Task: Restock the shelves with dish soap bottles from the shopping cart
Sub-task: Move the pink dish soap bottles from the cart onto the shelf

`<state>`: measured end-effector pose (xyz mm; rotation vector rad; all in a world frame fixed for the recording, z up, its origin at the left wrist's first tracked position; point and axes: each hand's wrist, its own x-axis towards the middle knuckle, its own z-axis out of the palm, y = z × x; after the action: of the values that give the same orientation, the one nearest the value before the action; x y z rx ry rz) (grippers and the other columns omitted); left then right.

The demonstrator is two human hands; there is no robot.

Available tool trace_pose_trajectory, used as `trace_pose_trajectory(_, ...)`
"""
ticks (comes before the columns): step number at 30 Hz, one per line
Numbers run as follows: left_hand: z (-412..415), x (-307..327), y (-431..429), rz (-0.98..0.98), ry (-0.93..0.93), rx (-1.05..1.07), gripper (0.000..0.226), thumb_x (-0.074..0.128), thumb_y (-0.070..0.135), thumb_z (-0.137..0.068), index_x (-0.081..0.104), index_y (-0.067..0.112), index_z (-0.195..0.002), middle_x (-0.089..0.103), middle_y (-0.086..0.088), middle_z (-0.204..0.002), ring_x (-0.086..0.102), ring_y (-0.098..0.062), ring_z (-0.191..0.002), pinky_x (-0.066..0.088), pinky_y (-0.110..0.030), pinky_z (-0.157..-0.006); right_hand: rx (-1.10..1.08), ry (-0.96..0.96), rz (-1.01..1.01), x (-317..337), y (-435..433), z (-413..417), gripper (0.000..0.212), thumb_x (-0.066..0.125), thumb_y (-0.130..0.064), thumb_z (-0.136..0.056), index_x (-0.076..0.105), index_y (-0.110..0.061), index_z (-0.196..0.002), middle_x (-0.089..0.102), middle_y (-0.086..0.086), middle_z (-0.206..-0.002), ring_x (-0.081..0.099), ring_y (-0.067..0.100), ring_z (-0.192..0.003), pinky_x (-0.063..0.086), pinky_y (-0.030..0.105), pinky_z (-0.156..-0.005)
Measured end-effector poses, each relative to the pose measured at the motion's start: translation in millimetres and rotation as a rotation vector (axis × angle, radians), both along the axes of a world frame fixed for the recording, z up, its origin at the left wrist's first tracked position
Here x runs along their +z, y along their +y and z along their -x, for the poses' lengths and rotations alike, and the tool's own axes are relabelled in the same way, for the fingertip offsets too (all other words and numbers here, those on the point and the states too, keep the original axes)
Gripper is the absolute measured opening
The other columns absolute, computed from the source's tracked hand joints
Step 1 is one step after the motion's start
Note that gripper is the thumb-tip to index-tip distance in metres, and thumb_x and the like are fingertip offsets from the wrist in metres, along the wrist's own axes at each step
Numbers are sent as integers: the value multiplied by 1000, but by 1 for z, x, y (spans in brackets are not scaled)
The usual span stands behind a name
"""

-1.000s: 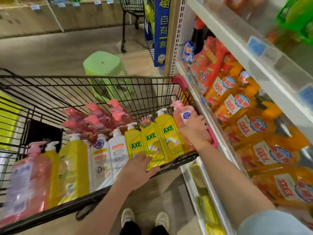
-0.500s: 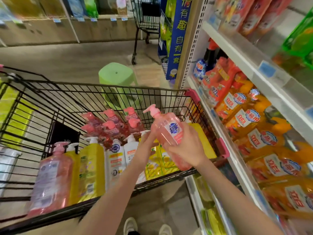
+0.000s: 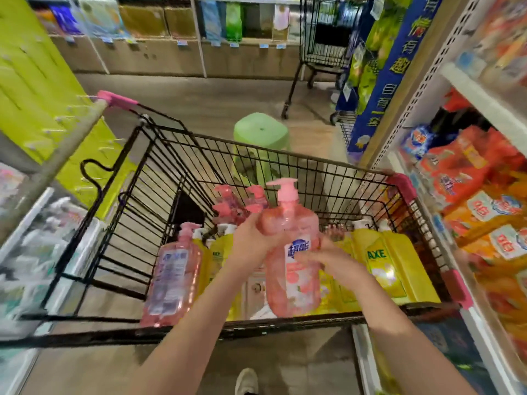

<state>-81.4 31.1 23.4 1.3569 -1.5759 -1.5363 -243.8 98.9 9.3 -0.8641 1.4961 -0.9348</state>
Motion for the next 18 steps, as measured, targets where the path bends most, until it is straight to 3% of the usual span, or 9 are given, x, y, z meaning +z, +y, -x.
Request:
trace_pose_trajectory(3,-33,0,-13,-57,69,-152,45,75,31,-79,52,34,-116,60,15,-107,58,-7,-102,46,-20,-88,-54,37,55,-17,-14,-28,46,77,12,-65,58,-20,-92,70,-10,-74,66,4,-69,53,18,-63)
trace_pose_trajectory(5,-55,-8,-26,-137,44,-72,33,50,39,-96,56,22,-123,58,6,-113,53,-15,-112,40,-28,-94,-67,87,62,-23,-19,-43,59,90,-9,-50,57,-22,-97,70,-12,-80,66,6,-76,53,21,-70)
trace_pose_trajectory(7,-81,-35,-47,-8,-258,66,39,40,41,-99,58,15,-122,60,-3,-118,53,-23,-115,38,-30,-90,-90,95,38,-31,-24,-51,81,90,-33,-32,57,-20,-105,71,-6,-94,67,11,-87,54,30,-79)
trace_pose_trajectory(9,-108,-68,-68,178,-721,48,44,43,42,-94,53,16,-128,59,-7,-124,53,-28,-114,41,-36,-90,-119,81,18,-38,-26,-54,92,89,-38,-28,57,-20,-111,71,-2,-101,68,16,-94,54,39,-86)
trace_pose_trajectory(11,-125,-98,-84,166,-1044,-56,55,44,44,-83,41,22,-133,57,-9,-125,51,-32,-115,43,-45,-93,-143,76,4,-43,-26,-55,93,92,-38,-29,58,-19,-113,73,0,-102,69,19,-96,54,43,-87)
trace_pose_trajectory(14,-130,-114,-98,25,-1141,-135,59,50,49,-76,37,29,-130,56,-7,-119,49,-32,-116,42,-50,-96,-191,79,-22,-49,-22,-56,82,91,-28,-39,57,-11,-112,72,6,-100,70,22,-92,57,40,-79)
trace_pose_trajectory(18,-132,-124,-123,-74,-1186,-225,80,54,70,-44,49,34,-115,62,2,-98,56,-26,-101,44,-44,-87,-218,125,-34,-55,-18,-56,64,91,-20,-49,57,-12,-102,71,6,-96,70,20,-90,58,38,-75)
